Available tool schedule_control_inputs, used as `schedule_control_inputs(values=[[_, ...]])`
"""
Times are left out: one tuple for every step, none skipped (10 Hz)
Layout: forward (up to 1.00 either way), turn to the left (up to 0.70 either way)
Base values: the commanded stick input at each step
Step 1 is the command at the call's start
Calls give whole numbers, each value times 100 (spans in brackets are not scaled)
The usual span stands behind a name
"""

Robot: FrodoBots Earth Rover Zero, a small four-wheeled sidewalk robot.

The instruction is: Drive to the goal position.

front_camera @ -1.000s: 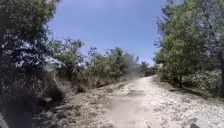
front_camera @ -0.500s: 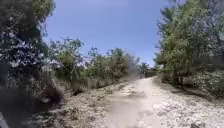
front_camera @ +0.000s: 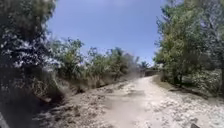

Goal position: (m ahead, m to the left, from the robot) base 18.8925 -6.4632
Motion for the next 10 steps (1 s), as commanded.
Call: schedule_control_inputs(values=[[25,0],[25,0],[25,0],[25,0],[24,0],[25,0],[25,0],[25,0],[25,0],[25,0]])
